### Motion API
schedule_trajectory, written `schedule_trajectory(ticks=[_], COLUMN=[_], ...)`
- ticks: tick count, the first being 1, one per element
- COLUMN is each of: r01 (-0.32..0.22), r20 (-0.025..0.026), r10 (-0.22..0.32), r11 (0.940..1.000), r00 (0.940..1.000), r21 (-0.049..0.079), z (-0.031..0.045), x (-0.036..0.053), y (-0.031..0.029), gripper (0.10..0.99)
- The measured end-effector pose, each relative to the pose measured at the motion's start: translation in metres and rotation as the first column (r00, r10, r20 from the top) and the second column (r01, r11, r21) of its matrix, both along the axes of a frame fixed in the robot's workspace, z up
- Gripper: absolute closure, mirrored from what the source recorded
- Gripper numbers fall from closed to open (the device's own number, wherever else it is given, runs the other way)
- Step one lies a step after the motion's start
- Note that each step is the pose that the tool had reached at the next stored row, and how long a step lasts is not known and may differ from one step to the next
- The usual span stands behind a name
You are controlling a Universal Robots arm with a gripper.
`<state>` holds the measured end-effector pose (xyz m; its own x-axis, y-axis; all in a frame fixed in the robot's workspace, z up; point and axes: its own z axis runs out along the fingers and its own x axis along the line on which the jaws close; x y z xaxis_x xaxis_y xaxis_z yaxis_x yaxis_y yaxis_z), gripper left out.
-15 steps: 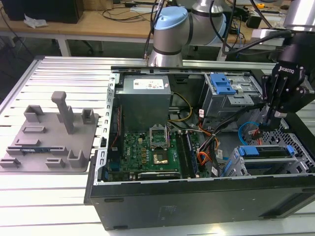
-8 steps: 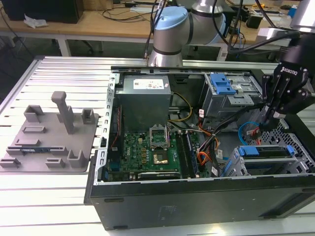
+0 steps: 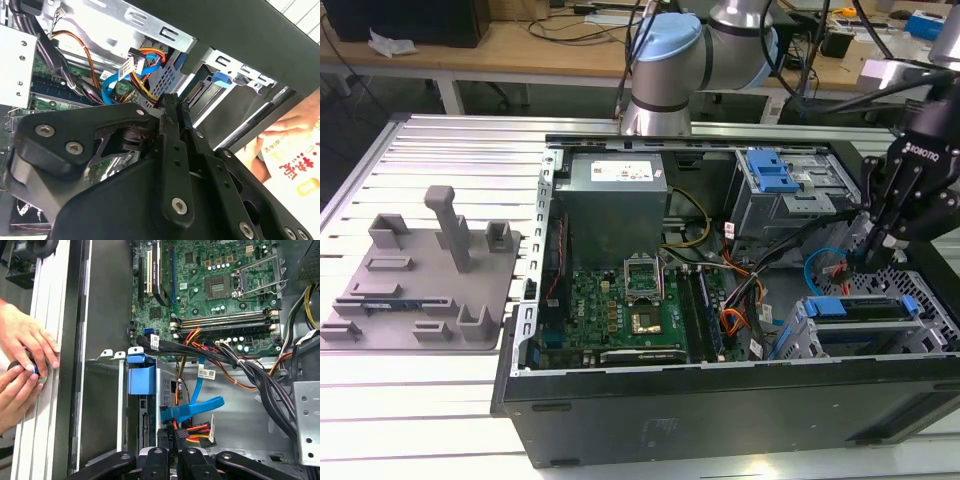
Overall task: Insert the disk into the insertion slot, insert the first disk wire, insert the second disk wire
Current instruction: 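Insert the first disk wire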
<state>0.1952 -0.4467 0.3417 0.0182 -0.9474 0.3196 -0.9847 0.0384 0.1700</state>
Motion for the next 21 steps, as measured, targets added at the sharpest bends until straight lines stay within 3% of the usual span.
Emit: schedule_trajectory(ticks=[3,4,6,9,11,18,19,21], r01=[0.0,0.0,0.0,-0.001,-0.002,-0.002,-0.002,-0.005], r20=[0.0001,0.0002,0.0015,0.0081,0.0144,0.0151,0.0186,0.0393], r10=[0.0,0.0,0.0,0.0,0.0,0.0,0.0,0.0], r11=[0.9994,0.998,0.9959,0.9939,0.9924,0.992,0.9919,0.9908], r00=[1.0,1.0,1.0,1.0,0.9999,0.9999,0.9998,0.9992], r21=[0.035,0.063,0.091,0.111,0.123,0.126,0.127,0.135], z=[0.0,0.0002,0.0021,0.0029,0.003,0.0031,0.0031,0.0031], x=[0.0002,0.0003,0.0007,0.0007,0.0007,0.0006,0.0005,0.0005], y=[-0.0057,-0.0081,-0.0131,-0.0185,-0.0213,-0.0219,-0.022,-0.0229], gripper=[0.922,0.922,0.922,0.922,0.922,0.922,0.922,0.922])
